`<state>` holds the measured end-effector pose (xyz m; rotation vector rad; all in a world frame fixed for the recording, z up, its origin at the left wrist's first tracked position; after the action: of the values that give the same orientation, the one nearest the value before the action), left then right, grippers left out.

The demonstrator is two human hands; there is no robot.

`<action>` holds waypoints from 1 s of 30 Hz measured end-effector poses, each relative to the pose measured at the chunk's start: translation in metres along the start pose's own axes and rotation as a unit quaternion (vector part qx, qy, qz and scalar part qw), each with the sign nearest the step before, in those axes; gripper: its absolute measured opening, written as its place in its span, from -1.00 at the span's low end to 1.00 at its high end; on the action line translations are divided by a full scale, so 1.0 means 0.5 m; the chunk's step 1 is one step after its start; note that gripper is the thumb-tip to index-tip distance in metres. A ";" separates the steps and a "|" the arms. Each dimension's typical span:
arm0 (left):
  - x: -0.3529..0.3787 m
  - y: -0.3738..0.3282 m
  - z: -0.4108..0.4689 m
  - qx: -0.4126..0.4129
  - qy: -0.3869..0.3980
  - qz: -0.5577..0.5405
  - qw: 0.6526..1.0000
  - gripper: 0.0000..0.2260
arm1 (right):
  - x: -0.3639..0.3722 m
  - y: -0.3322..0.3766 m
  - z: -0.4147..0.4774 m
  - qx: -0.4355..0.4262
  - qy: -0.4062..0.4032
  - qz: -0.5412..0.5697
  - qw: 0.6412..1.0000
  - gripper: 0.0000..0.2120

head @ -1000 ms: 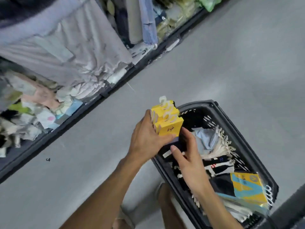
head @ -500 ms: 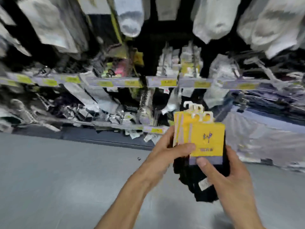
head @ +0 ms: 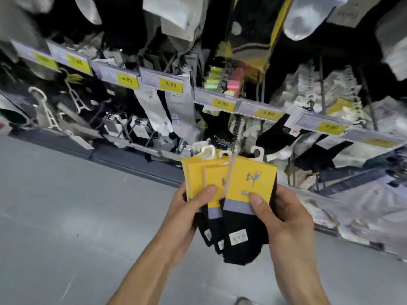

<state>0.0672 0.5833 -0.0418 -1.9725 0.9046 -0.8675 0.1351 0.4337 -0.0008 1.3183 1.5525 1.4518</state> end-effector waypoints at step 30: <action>-0.039 -0.120 0.188 -0.028 0.015 -0.039 0.999 -0.22 | 0.095 0.013 0.235 0.053 0.048 0.071 0.995 -0.72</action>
<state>0.1505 0.6600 -0.0386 -2.0601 0.8827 -0.9276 0.2309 0.5166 -0.0089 1.4654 1.6461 1.5590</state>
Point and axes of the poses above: each hand's wrist, its own z-axis towards the middle knuckle, its own x-axis out of the palm, y = z × x, the point moved 3 cm from there along z, towards the middle knuckle, and after that the axes turned 11 degrees about z, right-handed, at the moved point
